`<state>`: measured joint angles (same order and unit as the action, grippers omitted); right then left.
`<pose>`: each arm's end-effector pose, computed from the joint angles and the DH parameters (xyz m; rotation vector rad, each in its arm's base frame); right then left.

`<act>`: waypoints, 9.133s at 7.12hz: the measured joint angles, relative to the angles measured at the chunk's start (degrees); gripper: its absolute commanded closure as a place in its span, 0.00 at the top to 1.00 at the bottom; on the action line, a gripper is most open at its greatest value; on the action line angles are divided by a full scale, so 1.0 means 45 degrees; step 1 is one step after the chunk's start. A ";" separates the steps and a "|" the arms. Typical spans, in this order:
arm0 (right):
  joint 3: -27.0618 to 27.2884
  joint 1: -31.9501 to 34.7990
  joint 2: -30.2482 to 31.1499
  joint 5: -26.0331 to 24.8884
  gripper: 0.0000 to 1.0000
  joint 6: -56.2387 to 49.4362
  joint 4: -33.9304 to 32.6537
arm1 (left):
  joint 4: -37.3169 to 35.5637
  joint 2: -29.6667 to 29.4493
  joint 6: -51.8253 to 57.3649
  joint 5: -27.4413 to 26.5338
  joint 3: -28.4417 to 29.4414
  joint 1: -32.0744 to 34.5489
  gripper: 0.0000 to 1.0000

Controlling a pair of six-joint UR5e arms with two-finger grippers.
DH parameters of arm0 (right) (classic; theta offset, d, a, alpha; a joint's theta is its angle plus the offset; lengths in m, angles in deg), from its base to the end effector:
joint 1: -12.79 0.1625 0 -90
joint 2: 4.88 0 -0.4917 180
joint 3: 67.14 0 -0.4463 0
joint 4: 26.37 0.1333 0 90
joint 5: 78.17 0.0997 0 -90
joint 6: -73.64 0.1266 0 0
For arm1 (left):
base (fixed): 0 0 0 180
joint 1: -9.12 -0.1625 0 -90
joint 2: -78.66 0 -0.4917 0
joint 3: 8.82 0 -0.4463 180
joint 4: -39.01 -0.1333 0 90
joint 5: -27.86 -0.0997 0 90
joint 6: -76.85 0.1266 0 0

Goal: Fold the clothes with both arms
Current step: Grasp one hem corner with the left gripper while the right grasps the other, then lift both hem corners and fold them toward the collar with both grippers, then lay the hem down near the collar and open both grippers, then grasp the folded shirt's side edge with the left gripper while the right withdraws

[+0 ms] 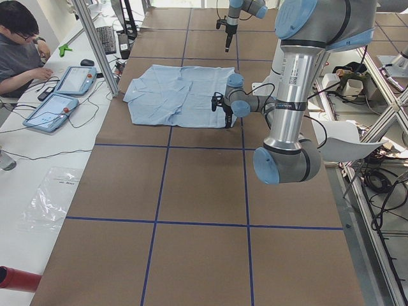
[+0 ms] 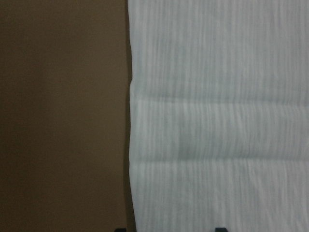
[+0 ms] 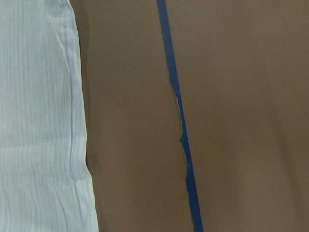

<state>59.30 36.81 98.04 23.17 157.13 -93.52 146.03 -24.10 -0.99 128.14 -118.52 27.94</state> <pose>-0.3741 -0.2854 0.4771 0.0320 -0.8287 0.2079 0.5745 -0.3127 0.4077 0.0680 0.8746 -0.0312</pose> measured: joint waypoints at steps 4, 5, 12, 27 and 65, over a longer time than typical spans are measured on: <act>-0.0065 -0.0057 0.0002 0.0025 1.00 0.0008 0.0043 | -0.0082 -0.0044 -0.0125 0.0048 -0.0413 0.0024 0.00; -0.0127 -0.0117 0.0013 -0.0010 1.00 0.0026 0.0182 | -0.0113 0.0001 -0.0118 0.0066 -0.0609 0.0043 0.00; -0.1261 -0.2514 -0.1154 -0.2908 0.74 0.1946 0.1384 | -0.0112 -0.0017 -0.0129 0.0019 -0.1152 0.0072 0.00; 0.0824 -0.3729 -0.1935 -0.3502 0.00 0.2007 -0.2480 | -0.1341 0.0343 0.0001 0.0897 -0.3003 0.0095 0.00; -0.6256 0.4586 -0.8893 0.0848 1.00 -0.2852 -0.3457 | 0.1142 -0.0741 0.1944 0.2431 0.1173 0.2110 0.00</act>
<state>31.15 57.45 58.02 26.98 144.30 -109.08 151.18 -27.43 7.76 139.08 -113.24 37.44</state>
